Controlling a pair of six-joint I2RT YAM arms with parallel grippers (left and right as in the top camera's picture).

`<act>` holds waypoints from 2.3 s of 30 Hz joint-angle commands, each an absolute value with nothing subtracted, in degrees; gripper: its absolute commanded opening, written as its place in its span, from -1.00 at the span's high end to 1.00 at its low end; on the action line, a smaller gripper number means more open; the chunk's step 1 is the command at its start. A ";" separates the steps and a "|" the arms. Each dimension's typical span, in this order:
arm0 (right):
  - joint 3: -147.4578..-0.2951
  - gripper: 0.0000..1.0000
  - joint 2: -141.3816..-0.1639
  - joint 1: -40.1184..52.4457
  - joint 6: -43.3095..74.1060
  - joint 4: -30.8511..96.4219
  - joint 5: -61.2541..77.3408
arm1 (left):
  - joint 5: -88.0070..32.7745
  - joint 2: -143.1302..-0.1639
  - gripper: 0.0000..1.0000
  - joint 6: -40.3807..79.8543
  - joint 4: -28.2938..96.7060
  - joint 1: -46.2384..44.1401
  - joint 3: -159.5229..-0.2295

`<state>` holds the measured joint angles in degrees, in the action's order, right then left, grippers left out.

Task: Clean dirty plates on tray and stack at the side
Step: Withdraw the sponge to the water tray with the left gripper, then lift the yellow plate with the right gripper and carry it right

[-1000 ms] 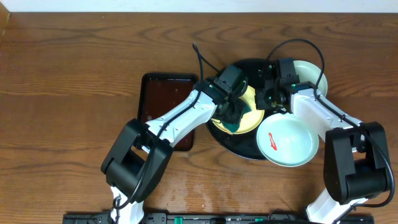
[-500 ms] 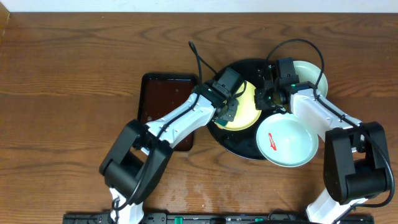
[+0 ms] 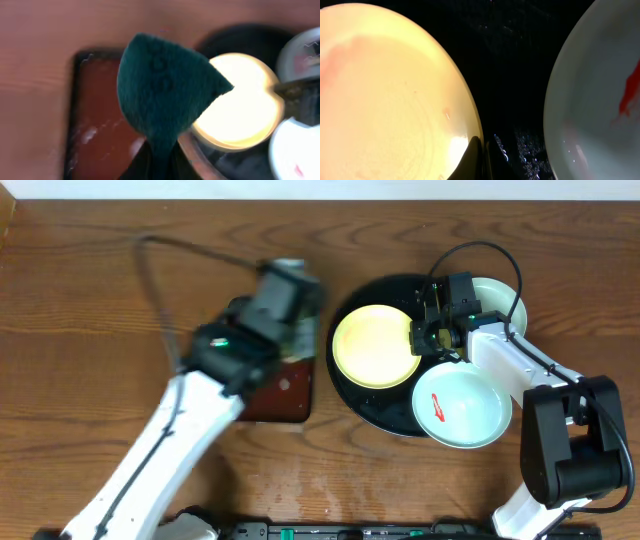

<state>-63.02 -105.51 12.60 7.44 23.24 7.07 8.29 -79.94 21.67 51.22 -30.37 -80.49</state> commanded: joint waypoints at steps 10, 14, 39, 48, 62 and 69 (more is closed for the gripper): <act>-77.30 0.98 -105.23 11.46 8.10 37.04 12.34 | 8.64 -73.19 0.80 23.68 71.83 -13.96 -80.38; -84.29 0.98 -105.21 11.99 8.08 43.40 13.63 | 8.64 -73.30 0.76 23.66 71.81 -9.58 -79.37; -96.60 0.98 -107.81 43.27 11.51 40.77 -29.54 | 9.78 -73.30 0.73 22.41 70.63 -6.11 -76.23; -96.60 0.98 -109.62 54.08 -6.22 26.44 -58.41 | 11.66 -73.32 0.72 23.70 70.91 -6.11 -76.18; -96.60 0.98 -109.62 55.64 -15.88 19.05 -61.23 | 11.66 -73.34 0.70 23.73 70.91 -6.11 -76.16; -96.60 0.98 -109.62 54.85 -6.50 25.47 -51.64 | 11.66 -73.34 0.69 23.70 70.91 -6.11 -76.16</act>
